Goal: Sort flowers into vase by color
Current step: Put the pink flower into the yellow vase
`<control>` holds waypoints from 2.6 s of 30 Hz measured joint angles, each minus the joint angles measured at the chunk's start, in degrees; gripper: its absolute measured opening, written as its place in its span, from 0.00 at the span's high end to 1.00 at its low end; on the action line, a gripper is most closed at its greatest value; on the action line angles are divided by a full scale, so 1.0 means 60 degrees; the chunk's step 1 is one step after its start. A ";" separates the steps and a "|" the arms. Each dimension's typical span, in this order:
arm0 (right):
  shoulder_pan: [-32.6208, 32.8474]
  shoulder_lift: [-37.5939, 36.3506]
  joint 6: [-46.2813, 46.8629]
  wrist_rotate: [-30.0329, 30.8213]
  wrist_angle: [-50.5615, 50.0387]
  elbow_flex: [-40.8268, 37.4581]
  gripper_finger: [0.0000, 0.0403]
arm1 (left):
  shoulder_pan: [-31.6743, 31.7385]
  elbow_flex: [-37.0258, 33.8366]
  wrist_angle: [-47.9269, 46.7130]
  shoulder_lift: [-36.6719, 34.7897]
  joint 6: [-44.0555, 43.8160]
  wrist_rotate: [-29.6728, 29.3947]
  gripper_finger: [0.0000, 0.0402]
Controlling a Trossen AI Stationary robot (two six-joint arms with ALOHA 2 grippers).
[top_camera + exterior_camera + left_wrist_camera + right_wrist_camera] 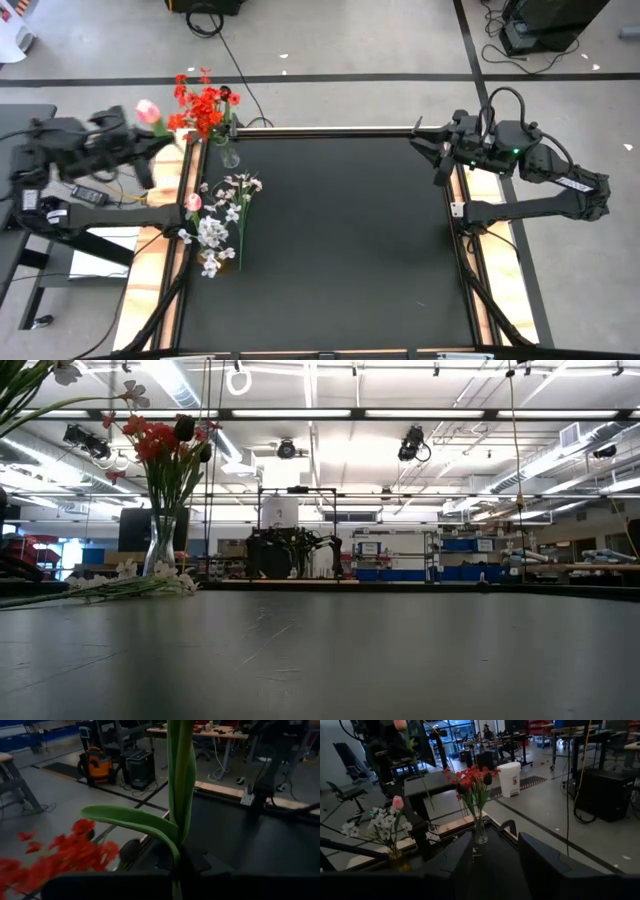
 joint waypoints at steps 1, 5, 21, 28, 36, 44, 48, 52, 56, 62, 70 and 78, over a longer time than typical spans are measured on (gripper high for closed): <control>0.0000 0.0024 0.0000 0.0000 0.0003 0.0000 0.59 | 0.0000 0.0258 -0.0374 -0.0109 0.0116 0.0011 0.98; 0.0000 0.0061 0.0000 -0.0004 0.0002 0.0000 0.59 | -0.0018 0.1357 -0.1516 -0.0363 0.0128 0.0110 0.98; -0.0001 0.0132 0.0000 -0.0005 0.0000 0.0000 0.59 | 0.0007 -0.0786 -0.2866 -0.3477 -0.1382 0.3638 0.98; -0.0002 0.0130 0.0000 -0.0005 0.0000 0.0000 0.59 | 0.0391 -0.1801 -0.2303 -0.4195 -0.1156 0.5411 0.98; 0.0000 0.0132 0.0000 -0.0007 0.0000 0.0000 0.59 | 0.1428 -0.3029 -0.1182 -0.4447 -0.0367 0.7390 0.98; -0.0004 0.0132 0.0000 -0.0004 0.0000 0.0000 0.59 | 0.2134 -0.3771 -0.0461 -0.4444 0.0130 0.8597 0.98; 0.0000 0.0132 0.0000 -0.0006 0.0000 0.0000 0.59 | 0.2331 -0.4044 -0.0478 -0.4444 0.0420 0.8628 0.98; 0.0000 0.0132 0.0000 -0.0007 0.0000 0.0000 0.59 | 0.2452 -0.4376 -0.0471 -0.4444 0.0656 0.8863 0.98; -0.0004 0.0132 0.0001 -0.0006 0.0000 0.0000 0.59 | 0.2586 -0.4747 -0.0474 -0.4450 0.0906 0.8881 0.98; -0.0001 0.0132 0.0000 -0.0004 0.0000 0.0000 0.59 | 0.2634 -0.5159 -0.0214 -0.4462 0.1092 0.8892 0.98; -0.0004 0.0132 0.0000 -0.0004 0.0000 0.0000 0.59 | 0.2634 -0.5590 -0.0134 -0.4462 0.1068 0.8892 0.98; 0.0000 0.0132 0.0002 -0.0007 0.0000 0.0000 0.59 | 0.2634 -0.5775 -0.0347 -0.4608 0.0711 0.9418 0.85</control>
